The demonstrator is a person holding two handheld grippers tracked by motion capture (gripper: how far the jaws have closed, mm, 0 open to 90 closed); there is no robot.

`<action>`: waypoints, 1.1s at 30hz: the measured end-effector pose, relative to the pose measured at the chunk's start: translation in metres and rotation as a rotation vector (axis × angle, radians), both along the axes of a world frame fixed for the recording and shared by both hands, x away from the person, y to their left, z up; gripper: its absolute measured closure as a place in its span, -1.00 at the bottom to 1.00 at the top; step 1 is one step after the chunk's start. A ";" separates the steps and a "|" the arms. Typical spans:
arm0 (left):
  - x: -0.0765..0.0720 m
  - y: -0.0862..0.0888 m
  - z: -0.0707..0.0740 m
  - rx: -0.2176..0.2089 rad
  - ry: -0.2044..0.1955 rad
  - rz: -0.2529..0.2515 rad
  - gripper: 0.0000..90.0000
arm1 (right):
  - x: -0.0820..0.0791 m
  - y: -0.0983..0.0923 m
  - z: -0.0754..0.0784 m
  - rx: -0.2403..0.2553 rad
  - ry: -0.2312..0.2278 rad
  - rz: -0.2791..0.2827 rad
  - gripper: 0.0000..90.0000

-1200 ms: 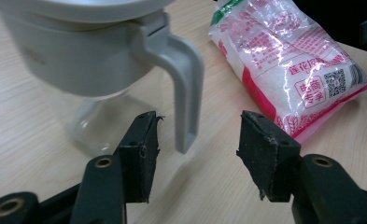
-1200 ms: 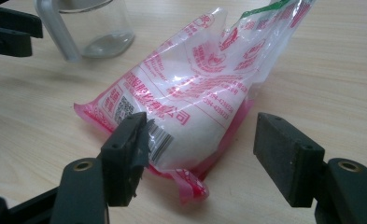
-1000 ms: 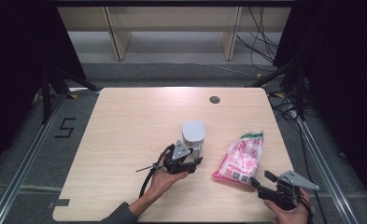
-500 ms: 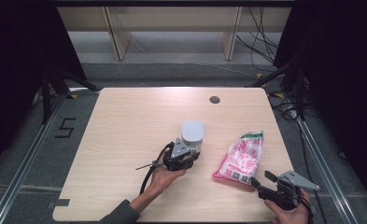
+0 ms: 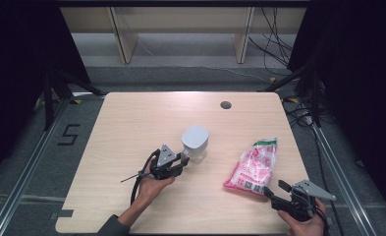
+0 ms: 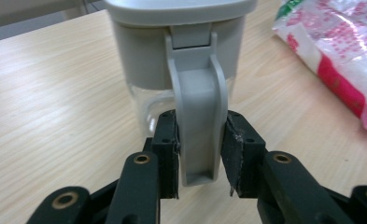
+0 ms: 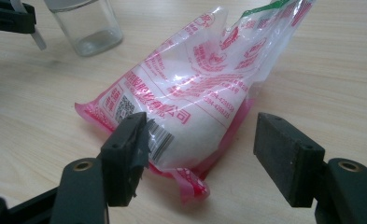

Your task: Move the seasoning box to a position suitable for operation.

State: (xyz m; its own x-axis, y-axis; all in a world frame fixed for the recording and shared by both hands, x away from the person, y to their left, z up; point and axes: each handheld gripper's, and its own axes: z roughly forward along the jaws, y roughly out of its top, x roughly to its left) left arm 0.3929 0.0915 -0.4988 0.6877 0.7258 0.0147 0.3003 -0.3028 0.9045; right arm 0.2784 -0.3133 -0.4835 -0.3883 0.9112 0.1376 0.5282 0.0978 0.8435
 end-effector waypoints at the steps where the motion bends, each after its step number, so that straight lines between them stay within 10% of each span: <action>1: 0.003 0.004 0.000 0.001 -0.010 0.021 0.51 | -0.002 0.003 0.001 0.034 0.032 -0.017 -0.20; 23: 0.034 0.013 0.000 0.000 -0.010 0.174 0.53 | -0.002 0.003 0.000 0.024 0.043 -0.014 -0.20; 33: 0.027 0.027 0.002 0.006 0.011 0.061 0.54 | 0.000 -0.001 -0.001 -0.003 -0.004 0.003 -0.20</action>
State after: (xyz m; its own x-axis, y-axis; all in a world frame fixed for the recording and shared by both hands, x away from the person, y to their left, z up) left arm 0.4199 0.1181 -0.4967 0.6426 0.7661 0.0119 0.3280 -0.2891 0.8993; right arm 0.2786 -0.3138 -0.4841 -0.3921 0.9103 0.1330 0.5242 0.1022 0.8454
